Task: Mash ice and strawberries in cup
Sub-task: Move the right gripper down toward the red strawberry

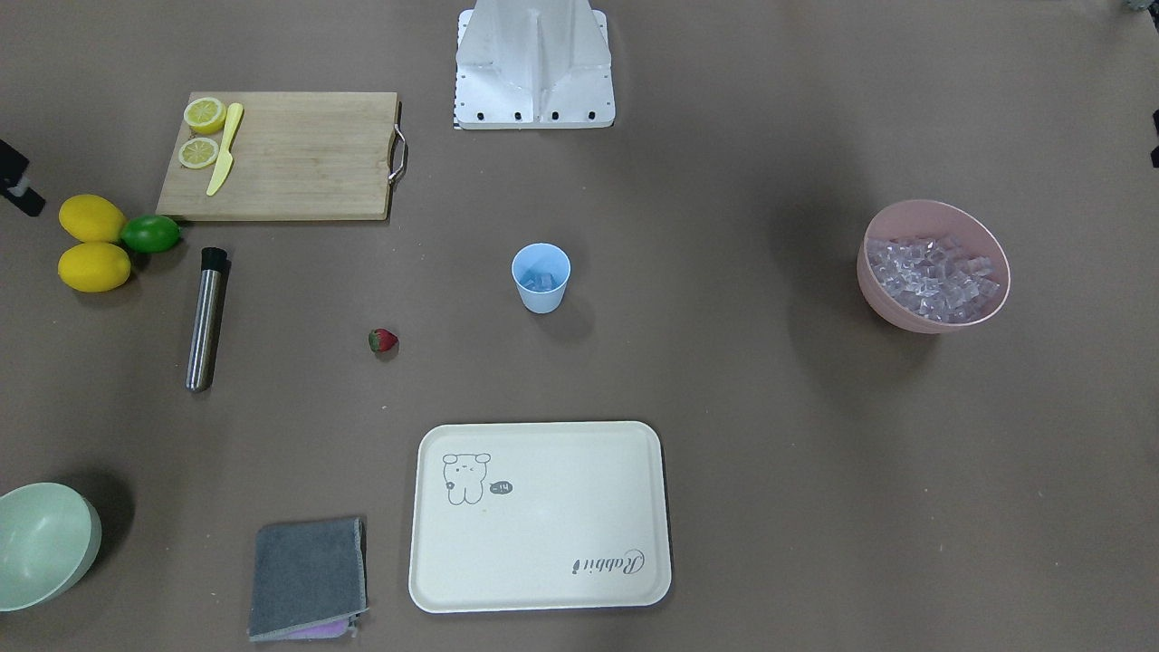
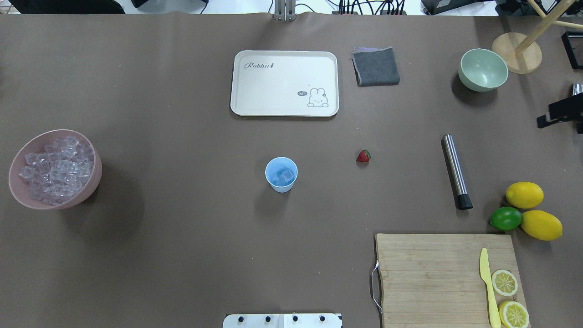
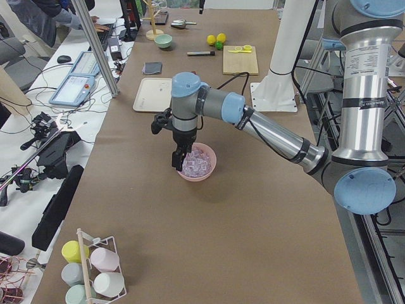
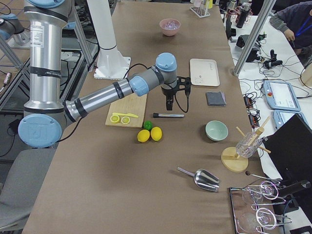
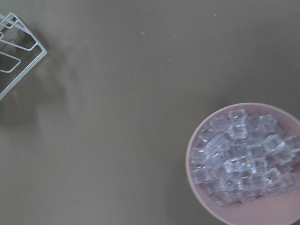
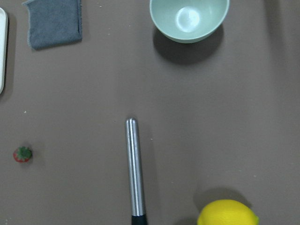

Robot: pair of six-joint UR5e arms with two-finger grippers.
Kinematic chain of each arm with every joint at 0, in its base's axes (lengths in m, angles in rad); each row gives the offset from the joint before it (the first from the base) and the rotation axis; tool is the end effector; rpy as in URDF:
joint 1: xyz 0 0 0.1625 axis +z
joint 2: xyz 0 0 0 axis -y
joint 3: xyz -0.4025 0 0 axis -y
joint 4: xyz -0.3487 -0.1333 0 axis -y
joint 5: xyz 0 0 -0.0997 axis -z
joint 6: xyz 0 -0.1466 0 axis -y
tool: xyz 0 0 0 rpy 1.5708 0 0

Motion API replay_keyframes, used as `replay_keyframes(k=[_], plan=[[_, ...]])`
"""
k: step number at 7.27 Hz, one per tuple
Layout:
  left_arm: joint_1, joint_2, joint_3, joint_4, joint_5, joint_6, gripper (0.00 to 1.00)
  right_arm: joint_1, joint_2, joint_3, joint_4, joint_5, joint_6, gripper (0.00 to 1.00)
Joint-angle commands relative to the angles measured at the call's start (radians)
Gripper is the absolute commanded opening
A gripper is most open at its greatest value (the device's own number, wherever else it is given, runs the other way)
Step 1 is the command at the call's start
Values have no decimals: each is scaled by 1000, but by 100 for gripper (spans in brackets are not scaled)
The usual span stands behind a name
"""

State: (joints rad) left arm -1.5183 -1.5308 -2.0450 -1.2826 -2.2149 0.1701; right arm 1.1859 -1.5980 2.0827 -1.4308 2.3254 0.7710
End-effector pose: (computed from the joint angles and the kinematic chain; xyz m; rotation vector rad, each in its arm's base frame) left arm -0.0234 -0.4177 0.5195 0.1790 0.6354 0.2615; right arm -0.1351 -0.4210 0.4307 0.0992 -0.9339 0.1217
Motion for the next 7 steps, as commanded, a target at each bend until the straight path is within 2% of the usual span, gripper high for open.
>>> replay_keyframes(k=[1,2,4,5,6,7], plan=[[-126,12,132,0,-8,190,98,-182,169,-73,-7,-130,213,100],[-132,44,137,-4,-8,193,98,-257,229,-125,-8,-197,265,100],[-157,110,138,-3,-31,189,98,-322,344,-240,-8,-233,313,100],[-178,142,135,-6,-76,190,98,-360,398,-298,-8,-270,315,100],[-206,150,129,-6,-119,190,98,-400,424,-338,-4,-302,324,100],[-221,150,132,-6,-124,190,98,-435,446,-369,4,-313,376,100]])
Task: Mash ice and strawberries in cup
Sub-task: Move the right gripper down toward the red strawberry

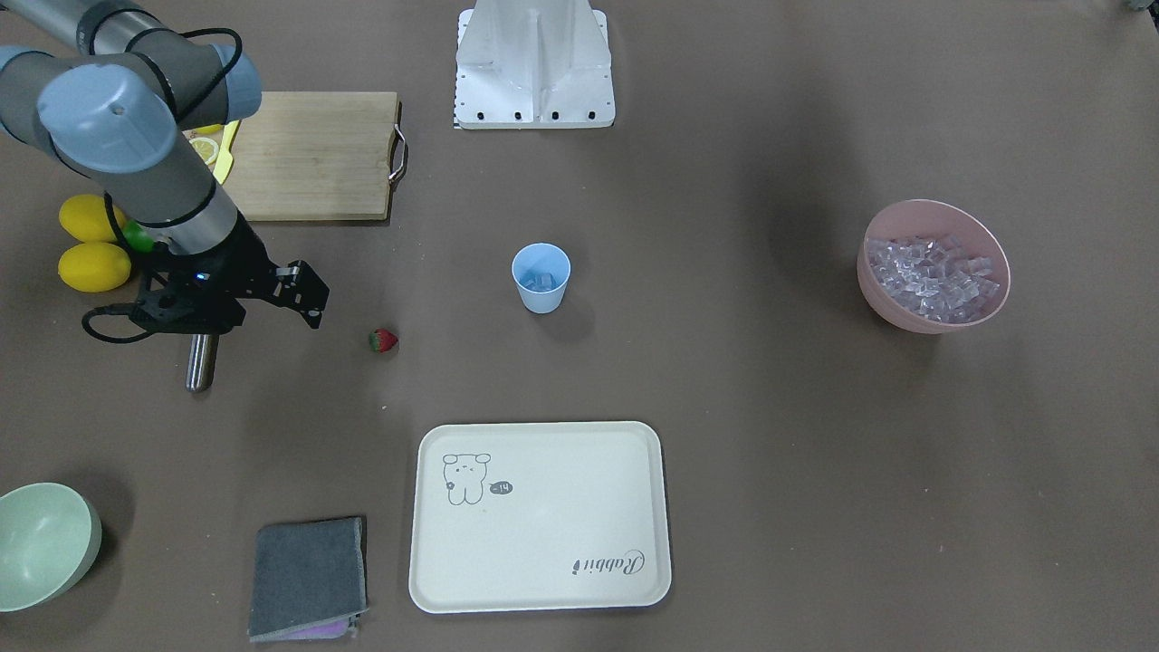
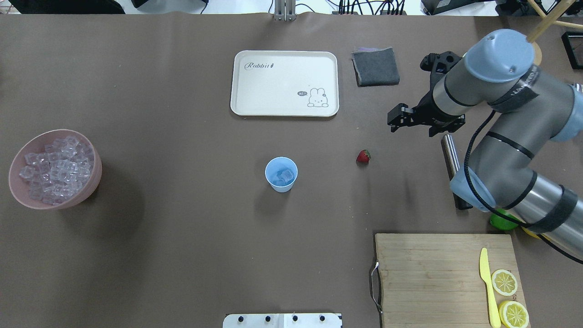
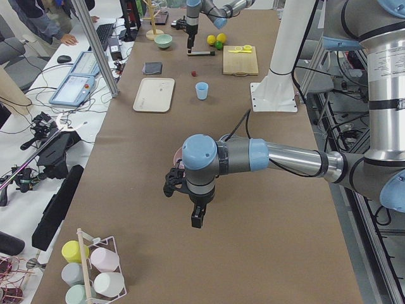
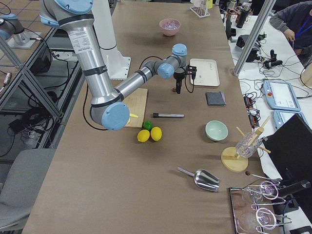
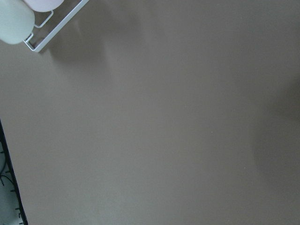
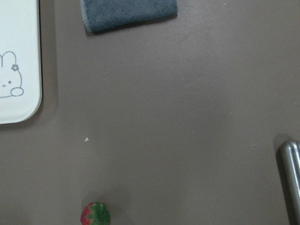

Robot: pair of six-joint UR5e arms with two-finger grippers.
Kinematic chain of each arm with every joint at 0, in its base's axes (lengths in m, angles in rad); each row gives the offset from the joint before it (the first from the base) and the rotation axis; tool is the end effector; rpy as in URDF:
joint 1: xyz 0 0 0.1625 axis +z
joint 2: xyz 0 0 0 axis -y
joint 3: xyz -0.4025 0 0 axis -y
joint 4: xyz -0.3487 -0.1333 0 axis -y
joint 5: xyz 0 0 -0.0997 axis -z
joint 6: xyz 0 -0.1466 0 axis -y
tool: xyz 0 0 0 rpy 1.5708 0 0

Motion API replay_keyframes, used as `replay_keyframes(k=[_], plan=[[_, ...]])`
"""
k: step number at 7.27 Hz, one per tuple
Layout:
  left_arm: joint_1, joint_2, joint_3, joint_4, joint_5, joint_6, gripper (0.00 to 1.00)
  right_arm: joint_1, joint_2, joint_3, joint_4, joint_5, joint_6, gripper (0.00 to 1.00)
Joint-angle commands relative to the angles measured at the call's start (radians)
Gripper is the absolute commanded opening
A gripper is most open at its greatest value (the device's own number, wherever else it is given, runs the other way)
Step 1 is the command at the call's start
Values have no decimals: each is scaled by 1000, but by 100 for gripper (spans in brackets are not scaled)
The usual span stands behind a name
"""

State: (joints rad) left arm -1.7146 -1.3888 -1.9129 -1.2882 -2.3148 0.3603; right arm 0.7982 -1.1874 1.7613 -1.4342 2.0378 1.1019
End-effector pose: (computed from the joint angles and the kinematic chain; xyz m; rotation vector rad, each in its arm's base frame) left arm -0.0849 -0.3486 0.6220 0.0723 0.7495 0.1606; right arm -0.3736 -0.4798 0.3807 0.0525 -0.8264 0.1444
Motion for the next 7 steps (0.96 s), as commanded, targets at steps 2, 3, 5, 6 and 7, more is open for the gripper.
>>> replay_keyframes(k=[2,3,5,6,7], plan=[[-29,21,-5,-2,-28,0,98,-112,71,-106,23,-97,82,100],[-29,22,-5,-2,-28,0,98,-140,72,-143,90,-114,134,100],[-29,22,-2,-2,-28,0,98,-154,77,-195,161,-120,151,99],[-31,22,0,-2,-28,0,98,-163,80,-195,161,-134,167,97],[-31,36,-3,-2,-28,0,98,-168,81,-194,161,-137,174,94]])
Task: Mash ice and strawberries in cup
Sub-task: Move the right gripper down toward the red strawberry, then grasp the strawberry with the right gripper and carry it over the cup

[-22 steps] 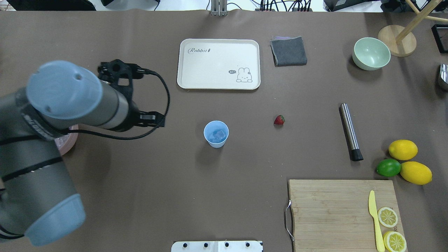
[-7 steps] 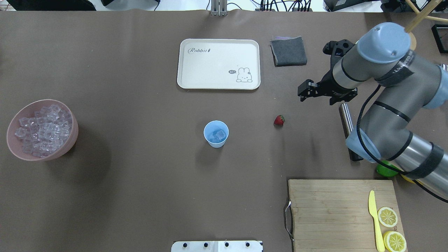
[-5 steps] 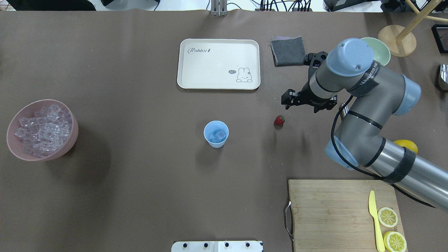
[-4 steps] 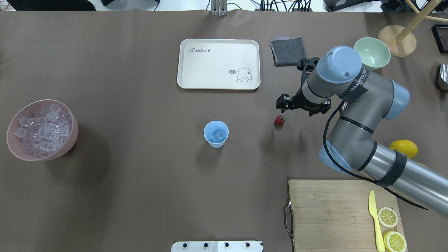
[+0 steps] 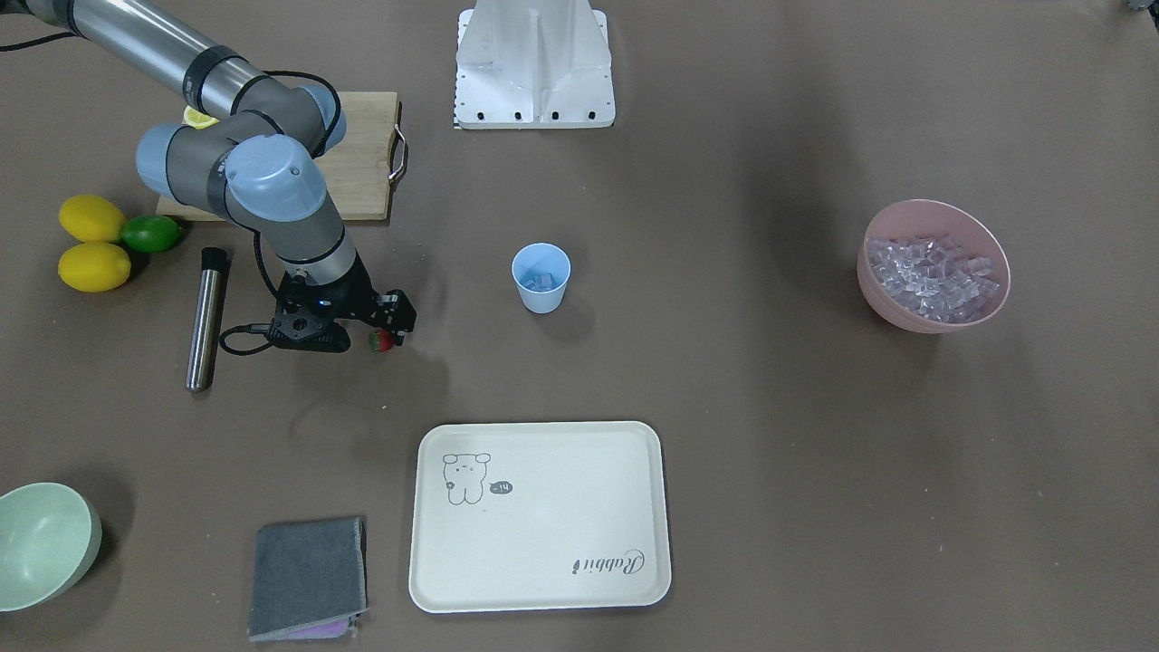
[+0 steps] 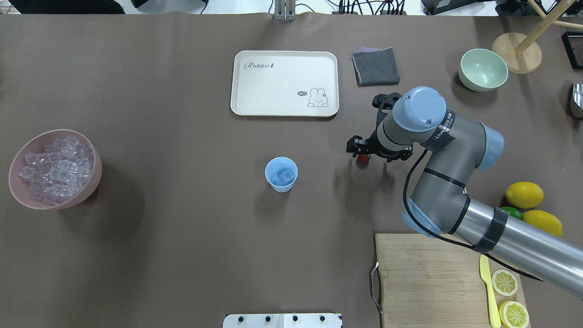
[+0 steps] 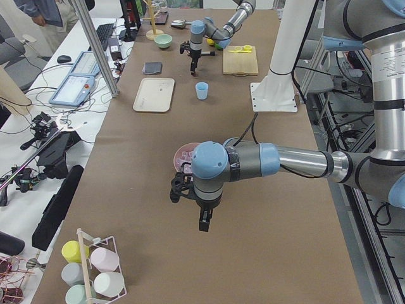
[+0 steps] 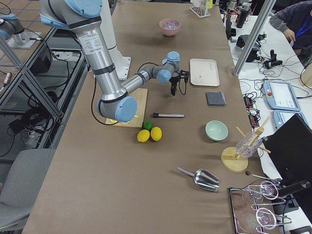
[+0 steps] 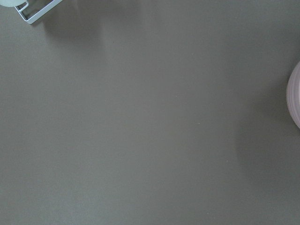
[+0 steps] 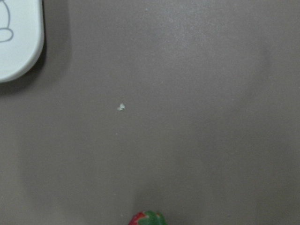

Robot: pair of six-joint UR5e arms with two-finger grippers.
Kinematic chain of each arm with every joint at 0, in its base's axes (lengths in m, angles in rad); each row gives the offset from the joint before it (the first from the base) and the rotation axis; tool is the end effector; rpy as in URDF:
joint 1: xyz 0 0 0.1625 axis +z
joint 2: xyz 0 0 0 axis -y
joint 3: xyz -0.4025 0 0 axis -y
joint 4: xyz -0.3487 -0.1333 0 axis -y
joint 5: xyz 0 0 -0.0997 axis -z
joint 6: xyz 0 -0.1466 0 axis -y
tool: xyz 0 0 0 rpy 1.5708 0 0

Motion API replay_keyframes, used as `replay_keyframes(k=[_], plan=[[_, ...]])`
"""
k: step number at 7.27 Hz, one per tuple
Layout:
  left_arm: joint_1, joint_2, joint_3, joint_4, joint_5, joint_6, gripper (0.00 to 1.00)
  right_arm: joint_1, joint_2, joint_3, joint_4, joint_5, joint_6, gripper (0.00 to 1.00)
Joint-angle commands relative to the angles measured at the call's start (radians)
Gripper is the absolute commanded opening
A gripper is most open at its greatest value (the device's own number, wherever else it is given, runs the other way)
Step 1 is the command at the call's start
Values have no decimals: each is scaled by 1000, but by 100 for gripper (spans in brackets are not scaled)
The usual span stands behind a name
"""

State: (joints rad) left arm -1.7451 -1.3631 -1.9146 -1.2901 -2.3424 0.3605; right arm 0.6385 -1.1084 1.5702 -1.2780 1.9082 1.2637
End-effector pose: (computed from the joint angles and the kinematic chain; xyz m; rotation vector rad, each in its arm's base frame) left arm -0.0906 -0.3354 0.6274 0.0711 0.7795 0.1208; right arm -0.4787 -0.4609 0.3999 0.0544 -0.8122 0.1857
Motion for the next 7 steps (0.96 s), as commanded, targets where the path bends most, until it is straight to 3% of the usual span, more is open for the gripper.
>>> replay_keyframes(k=[1,2,3,7], plan=[[-1,13,-3,0,0,0,98,-13,4,-1,6,-9,55,70],[-1,13,-3,0,0,0,98,-14,5,-1,6,-9,65,11],[-1,13,-3,0,0,0,98,-20,12,-1,6,-12,65,0],[-1,13,-4,-11,0,0,98,-2,103,51,-11,-12,36,0]])
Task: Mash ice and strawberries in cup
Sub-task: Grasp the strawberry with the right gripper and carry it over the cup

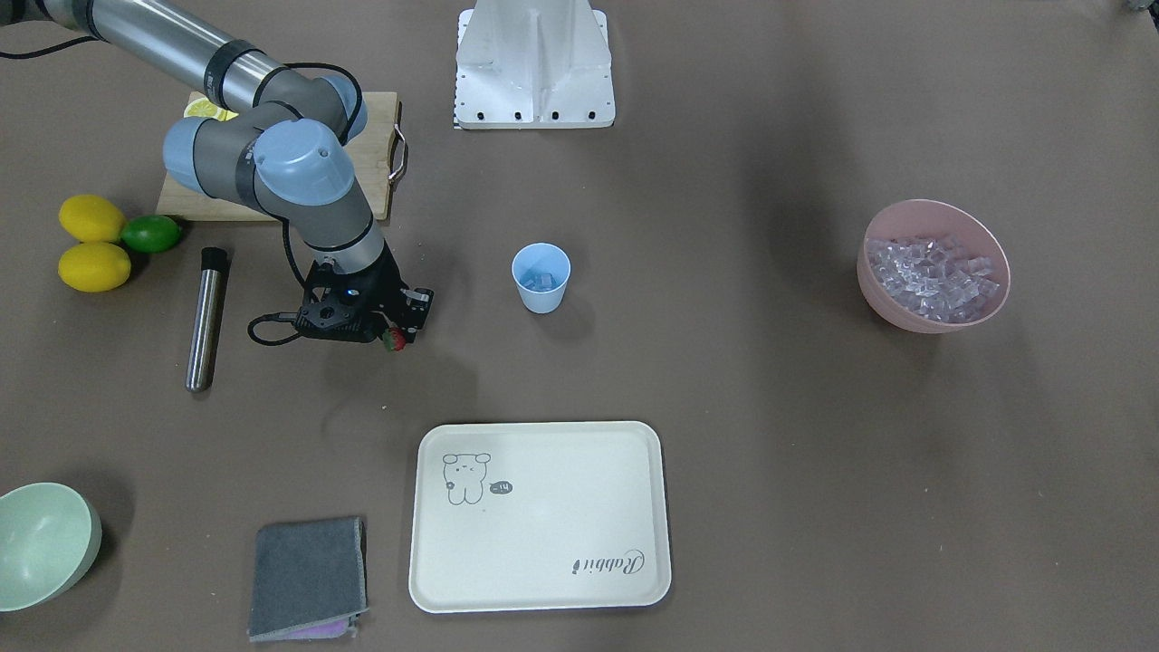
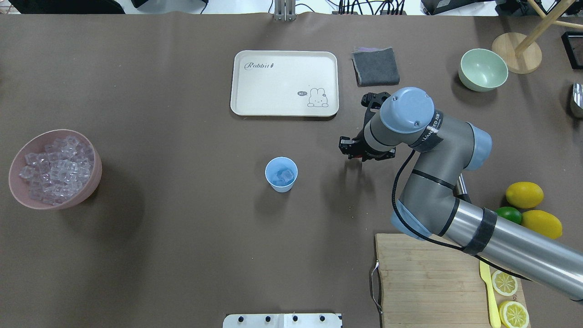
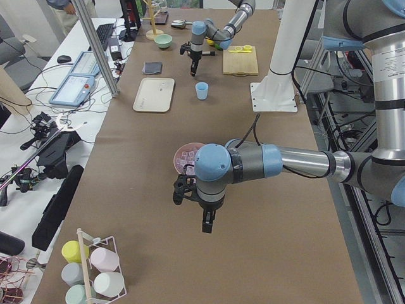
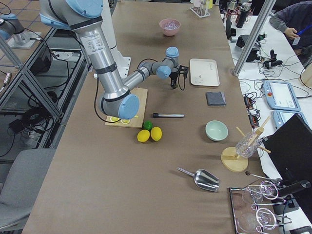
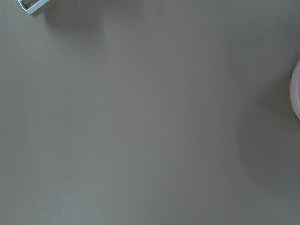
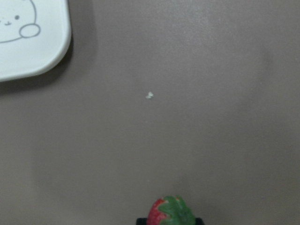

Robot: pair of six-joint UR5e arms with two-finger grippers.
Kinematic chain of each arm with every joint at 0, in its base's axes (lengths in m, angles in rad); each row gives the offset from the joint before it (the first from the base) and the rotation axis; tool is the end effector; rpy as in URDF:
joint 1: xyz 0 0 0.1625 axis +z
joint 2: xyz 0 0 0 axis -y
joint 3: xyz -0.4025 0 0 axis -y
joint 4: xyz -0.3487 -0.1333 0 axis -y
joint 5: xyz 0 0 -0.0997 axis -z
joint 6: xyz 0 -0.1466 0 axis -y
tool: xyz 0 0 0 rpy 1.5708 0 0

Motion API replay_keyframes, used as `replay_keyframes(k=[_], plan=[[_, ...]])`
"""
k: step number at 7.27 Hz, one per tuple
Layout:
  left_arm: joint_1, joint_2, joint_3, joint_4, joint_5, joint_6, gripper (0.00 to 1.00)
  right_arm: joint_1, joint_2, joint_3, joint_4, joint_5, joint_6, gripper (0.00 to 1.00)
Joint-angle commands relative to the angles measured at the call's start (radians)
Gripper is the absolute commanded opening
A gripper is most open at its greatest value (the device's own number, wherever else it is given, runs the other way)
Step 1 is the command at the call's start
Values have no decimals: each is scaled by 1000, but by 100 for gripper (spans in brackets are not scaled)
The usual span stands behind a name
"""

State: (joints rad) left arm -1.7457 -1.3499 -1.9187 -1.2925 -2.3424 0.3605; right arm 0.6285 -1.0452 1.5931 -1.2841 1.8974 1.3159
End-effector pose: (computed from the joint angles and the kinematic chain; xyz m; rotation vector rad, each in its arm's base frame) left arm -0.0898 -0.3298 0.6300 0.0652 0.7810 0.1176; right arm -0.4908 -0.4634 0.3484 0.0758 -0.8801 0.2128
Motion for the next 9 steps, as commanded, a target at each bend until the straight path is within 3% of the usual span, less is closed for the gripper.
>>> replay_keyframes(k=[1,3,4,5,8,9], plan=[[0,0,3,-36,0,-2,98,7,77,60,-7,0,-36,0],[-2,2,6,-48,0,-3,98,-21,221,65,-247,-1,-33,0],[-14,3,1,-50,0,-2,98,-71,243,73,-288,-39,-20,0],[-17,3,-2,-53,0,-2,98,-131,246,67,-288,-104,-6,0],[-20,3,-2,-85,0,-2,98,-187,248,65,-294,-110,6,0],[-23,9,-3,-85,0,0,98,-187,248,64,-291,-107,6,7]])
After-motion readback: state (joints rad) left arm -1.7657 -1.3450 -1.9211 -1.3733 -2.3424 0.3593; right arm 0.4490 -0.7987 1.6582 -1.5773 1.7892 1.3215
